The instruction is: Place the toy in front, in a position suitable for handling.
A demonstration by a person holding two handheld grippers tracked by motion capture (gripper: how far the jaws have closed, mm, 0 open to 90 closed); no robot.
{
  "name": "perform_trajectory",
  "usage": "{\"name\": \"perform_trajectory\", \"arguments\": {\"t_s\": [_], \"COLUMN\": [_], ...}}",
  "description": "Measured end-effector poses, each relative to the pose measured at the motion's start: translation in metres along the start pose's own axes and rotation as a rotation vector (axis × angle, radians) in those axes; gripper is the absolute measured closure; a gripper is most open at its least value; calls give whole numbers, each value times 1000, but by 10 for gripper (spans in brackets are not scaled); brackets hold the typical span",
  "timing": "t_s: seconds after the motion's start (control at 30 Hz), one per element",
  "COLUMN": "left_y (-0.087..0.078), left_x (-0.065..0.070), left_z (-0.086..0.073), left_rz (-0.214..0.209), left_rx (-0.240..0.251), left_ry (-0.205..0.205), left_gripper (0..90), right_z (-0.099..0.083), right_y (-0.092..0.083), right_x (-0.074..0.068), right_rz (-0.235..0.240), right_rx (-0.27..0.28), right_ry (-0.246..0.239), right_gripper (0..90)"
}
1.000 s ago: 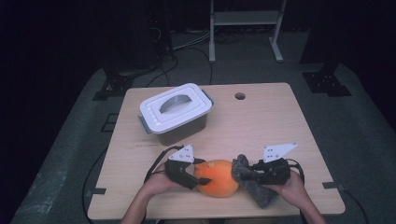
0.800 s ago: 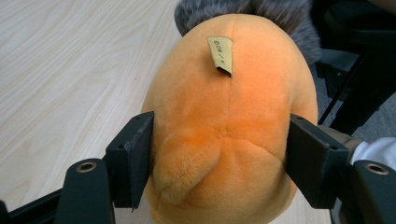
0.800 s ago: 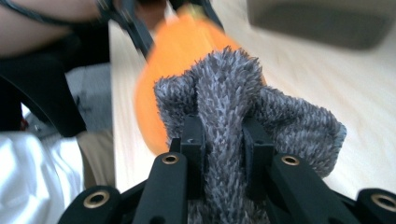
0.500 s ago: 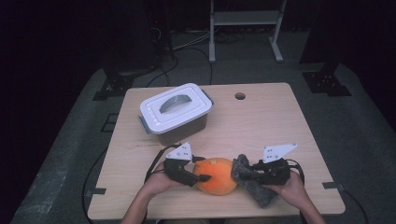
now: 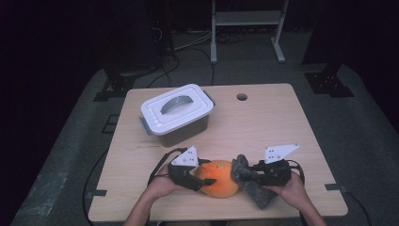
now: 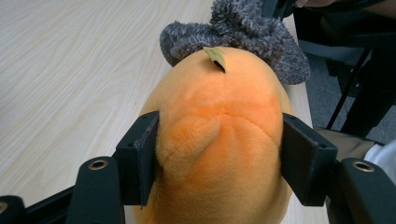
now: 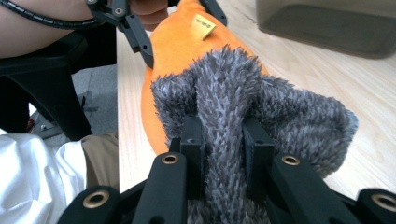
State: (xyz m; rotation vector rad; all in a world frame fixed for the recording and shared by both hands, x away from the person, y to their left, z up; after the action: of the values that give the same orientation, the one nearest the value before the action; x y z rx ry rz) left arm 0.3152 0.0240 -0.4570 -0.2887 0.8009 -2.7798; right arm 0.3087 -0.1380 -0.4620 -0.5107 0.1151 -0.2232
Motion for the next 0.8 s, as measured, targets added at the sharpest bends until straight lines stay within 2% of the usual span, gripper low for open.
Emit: {"name": "perform_trajectory", "arguments": {"t_s": [0.03, 0.07, 0.13, 0.17, 0.2, 0.3, 0.33, 0.43, 0.5, 0.57, 0.63, 0.7, 0.73, 0.8], "left_y": [0, 0, 2, 2, 4, 2, -2, -5, -4, -4, -2, 2, 2, 1], "left_x": [0, 1, 4, 4, 9, 10, 9, 8, 9, 9, 11, 16, 18, 18], "left_z": [0, 1, 3, 3, 6, 9, 10, 11, 11, 12, 12, 13, 15, 15], "left_rz": [0, -1, -2, -2, -1, 2, -8, -30, -23, -25, -29, -30, -24, -26], "left_rx": [0, -3, -3, -3, -1, 9, 28, 39, 40, 41, 30, 21, 16, 11], "left_ry": [0, 11, 27, 27, 44, 51, 36, 16, 20, 20, 28, 54, 68, 71], "left_gripper": [359, 360, 362, 363, 366, 379, 384, 388, 390, 390, 392, 392, 392, 392], "right_z": [0, 6, 17, 17, 25, 25, 19, 8, 7, 12, 23, 29, 33, 32], "right_y": [0, -2, -4, -4, -2, 2, 2, 4, 4, 2, -2, -2, -1, 1], "right_x": [0, -1, -4, -4, -8, -9, -8, -5, -5, -5, -8, -10, -13, -14], "right_rz": [0, -10, 1, 1, 0, 2, 7, 6, 7, -4, 9, 12, 16, 22], "right_rx": [0, 21, 66, 66, 74, 59, 54, 18, 14, 29, 94, 113, 112, 99], "right_ry": [0, -14, -23, -23, -47, -56, -47, -29, -27, -33, -31, -38, -50, -55], "right_gripper": [736, 737, 737, 737, 737, 738, 737, 737, 737, 737, 738, 737, 737, 737]}}
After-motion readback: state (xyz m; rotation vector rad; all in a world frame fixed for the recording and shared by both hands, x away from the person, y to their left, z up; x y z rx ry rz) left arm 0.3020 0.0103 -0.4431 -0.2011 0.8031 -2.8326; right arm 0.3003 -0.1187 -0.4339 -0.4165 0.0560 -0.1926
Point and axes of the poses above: each handheld gripper's, and its own axes: y roughly forward along the jaws, z roughly out of its top, x roughly to its right, the point moved 9 cm from there along y, roughly forward along the jaws, and after that the axes turned 8 degrees about -y, right-handed, at the moved point
